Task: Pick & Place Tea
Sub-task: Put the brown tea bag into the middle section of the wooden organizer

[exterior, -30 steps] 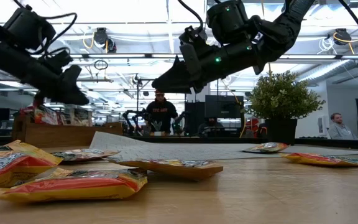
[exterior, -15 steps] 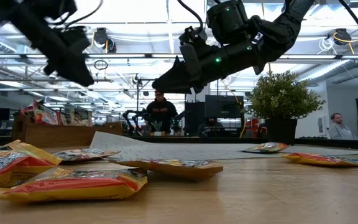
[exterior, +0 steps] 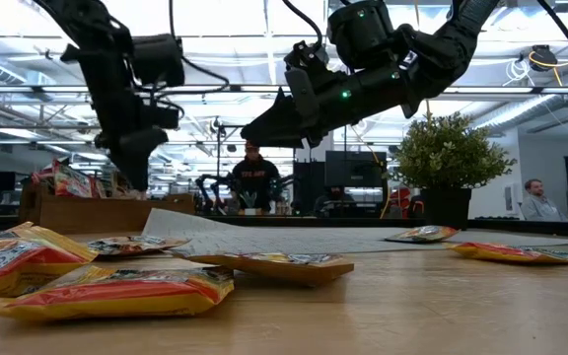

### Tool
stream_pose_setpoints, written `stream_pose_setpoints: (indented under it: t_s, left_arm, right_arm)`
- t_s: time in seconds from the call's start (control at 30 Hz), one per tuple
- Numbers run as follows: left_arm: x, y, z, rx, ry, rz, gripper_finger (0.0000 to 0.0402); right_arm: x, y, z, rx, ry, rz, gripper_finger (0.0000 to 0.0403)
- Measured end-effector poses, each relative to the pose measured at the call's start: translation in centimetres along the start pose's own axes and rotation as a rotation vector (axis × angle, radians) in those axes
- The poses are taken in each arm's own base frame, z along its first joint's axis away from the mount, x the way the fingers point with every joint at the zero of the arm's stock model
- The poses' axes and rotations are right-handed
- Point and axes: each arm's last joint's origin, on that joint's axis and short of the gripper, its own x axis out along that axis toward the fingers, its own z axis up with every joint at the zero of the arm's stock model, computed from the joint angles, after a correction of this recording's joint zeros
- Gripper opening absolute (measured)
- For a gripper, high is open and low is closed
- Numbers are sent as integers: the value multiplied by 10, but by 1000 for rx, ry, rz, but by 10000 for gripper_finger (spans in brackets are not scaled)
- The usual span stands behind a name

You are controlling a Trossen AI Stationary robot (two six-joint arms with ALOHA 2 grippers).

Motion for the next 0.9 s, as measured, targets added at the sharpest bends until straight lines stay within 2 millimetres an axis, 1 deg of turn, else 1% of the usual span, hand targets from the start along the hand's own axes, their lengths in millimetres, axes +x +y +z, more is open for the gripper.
stream_pose_setpoints:
  t_s: [0.17, 0.5, 0.77, 0.9]
  left_arm:
    - [10, 4, 0, -33, 46, 24, 3]
    - [22, 9, -5, -53, 135, 103, 2]
    - [29, 6, -6, -61, 177, 53, 2]
    - [37, 4, -6, -65, 206, 69, 2]
  right_arm:
    - [0, 0, -1, 0, 7, 0, 199]
    - [0, 0, -1, -1, 8, 0, 199]
    - [0, 0, -1, -1, 8, 0, 198]
    - [0, 0, -1, 0, 8, -1, 198]
